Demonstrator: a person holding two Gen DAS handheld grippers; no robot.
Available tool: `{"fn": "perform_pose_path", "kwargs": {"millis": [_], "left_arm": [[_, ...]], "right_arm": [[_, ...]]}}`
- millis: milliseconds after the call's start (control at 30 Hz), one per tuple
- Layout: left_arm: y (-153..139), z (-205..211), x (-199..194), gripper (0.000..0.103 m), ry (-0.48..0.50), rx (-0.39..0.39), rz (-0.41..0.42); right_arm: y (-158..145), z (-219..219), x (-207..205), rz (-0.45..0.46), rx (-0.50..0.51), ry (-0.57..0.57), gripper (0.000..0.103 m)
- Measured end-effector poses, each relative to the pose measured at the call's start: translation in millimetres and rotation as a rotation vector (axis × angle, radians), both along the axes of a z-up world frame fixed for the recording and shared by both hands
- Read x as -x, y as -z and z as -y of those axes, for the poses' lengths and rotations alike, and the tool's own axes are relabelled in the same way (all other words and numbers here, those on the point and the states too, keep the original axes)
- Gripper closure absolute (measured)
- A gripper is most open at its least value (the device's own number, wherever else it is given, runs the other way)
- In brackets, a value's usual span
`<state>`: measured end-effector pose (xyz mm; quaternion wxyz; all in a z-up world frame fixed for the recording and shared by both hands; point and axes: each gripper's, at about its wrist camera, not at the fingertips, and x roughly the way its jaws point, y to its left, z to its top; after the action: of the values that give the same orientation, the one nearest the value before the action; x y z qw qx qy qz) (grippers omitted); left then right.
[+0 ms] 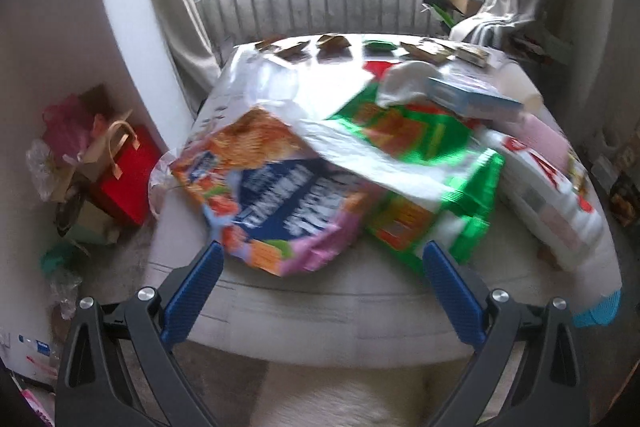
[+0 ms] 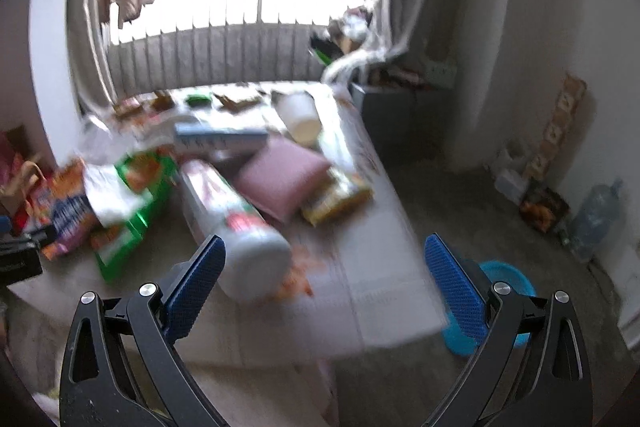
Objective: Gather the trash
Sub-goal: 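Grasp the clear plastic cup with the left tool while the right tool grasps the pink sponge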
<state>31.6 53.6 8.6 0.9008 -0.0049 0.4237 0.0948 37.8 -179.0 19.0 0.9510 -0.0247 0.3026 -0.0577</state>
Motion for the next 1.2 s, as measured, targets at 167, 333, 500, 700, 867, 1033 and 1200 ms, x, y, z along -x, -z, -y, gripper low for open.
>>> {"fn": "perform_pose_path", "kwargs": {"millis": [167,333,500,700,867,1033,1200], "left_arm": [[4,-38,-11,0.005,-0.002,0.062,-0.001],[3,-65,-16,0.005,0.129,0.279,0.085],[3,-68,-38,0.005,0.185,0.471,0.072],[-8,-64,-66,0.005,0.233,0.523,0.096],[-38,-89,-98,0.005,0.220,0.483,0.191],[-45,-123,-163,0.013,0.191,0.487,0.167],[-14,-150,-223,0.032,0.118,0.515,0.034]], "right_arm": [[-10,-22,-13,0.076,-0.037,-0.099,0.008],[-13,-54,-26,0.082,0.014,-0.188,0.008],[-10,-57,-35,0.026,0.017,-0.208,0.008],[-13,-33,-45,-0.024,-0.007,-0.156,0.008],[-16,-15,-64,-0.051,-0.113,-0.138,0.008],[-14,6,-89,-0.091,-0.253,-0.143,0.008],[-4,50,-118,-0.170,-0.452,-0.080,0.013]]}}
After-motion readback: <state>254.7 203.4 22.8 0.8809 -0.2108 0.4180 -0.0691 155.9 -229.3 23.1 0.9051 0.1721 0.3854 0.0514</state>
